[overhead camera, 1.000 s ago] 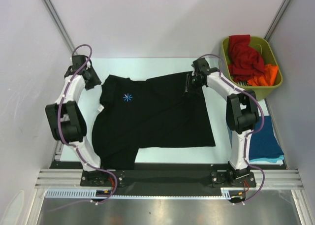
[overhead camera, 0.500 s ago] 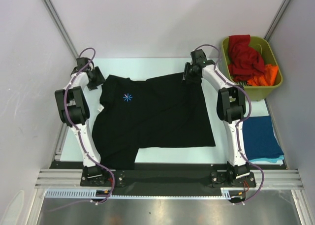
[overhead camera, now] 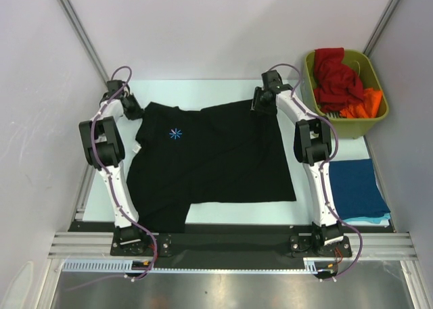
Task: Fold and stack the t-shirts
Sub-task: Flatten the tshirt out
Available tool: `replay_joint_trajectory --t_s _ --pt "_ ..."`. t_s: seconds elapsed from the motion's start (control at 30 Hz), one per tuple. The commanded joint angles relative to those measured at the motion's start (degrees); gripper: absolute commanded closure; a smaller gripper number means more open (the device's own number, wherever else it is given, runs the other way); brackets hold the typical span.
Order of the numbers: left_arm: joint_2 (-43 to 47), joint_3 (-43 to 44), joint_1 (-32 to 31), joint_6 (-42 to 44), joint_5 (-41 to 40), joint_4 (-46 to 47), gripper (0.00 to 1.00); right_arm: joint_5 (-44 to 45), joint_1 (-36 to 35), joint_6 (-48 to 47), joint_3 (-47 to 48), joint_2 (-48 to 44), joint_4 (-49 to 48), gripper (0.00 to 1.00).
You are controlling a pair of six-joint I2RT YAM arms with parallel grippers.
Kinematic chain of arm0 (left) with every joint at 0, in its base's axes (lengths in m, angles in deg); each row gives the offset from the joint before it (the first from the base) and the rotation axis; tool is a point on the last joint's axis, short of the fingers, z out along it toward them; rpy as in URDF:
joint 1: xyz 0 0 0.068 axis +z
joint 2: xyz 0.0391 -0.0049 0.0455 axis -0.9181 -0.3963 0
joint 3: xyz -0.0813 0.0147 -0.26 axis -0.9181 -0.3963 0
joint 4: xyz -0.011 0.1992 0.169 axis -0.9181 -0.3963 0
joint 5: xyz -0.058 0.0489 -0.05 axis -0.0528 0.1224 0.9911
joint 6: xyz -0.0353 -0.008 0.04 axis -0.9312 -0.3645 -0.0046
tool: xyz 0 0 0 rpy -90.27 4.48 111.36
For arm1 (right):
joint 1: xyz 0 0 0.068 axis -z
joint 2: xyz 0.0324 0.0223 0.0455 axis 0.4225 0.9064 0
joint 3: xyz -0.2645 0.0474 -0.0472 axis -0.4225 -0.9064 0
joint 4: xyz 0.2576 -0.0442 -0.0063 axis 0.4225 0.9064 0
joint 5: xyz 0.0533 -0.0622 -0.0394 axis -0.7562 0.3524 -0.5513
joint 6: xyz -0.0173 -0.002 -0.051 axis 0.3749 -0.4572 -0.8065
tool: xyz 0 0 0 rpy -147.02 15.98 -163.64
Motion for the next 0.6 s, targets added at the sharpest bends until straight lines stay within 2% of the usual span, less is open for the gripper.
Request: replay_joint_trajectory --t_s 0.0,0.03,0.1,0.3,0.47,0.53,0.57 --pt "-0.1 2.2 1.3 -3.8 1.2 7.1 0.87 1.9 0.5 1.8 4.1 2.6 -2.3 0.53" --pt "-0.3 2.9 1.5 -4.4 1.5 8.3 0.95 2.6 0.6 2.2 4.8 3.4 -2.0 0.53" --pt "-2.1 6.3 1.6 -5.8 2.9 11.1 0.99 3.2 1.2 3.8 7.1 4.8 -1.9 0.54" --pt "-9.6 19.3 1.6 -9.7 5.8 17.9 1.00 2.0 3.2 8.8 14.2 11.0 -3.8 0.57" --pt "-16.7 28.9 2.9 -14.8 5.9 24.1 1.00 1.9 3.5 8.8 16.3 12.8 -6.9 0.57" --pt "-17.6 30.2 2.6 -16.3 5.0 24.1 0.97 1.8 3.9 8.4 16.7 12.8 -7.8 0.58" --pt "-17.4 30.6 2.6 -16.5 3.8 23.5 0.78 1.8 4.1 8.3 17.2 12.9 -7.6 0.58"
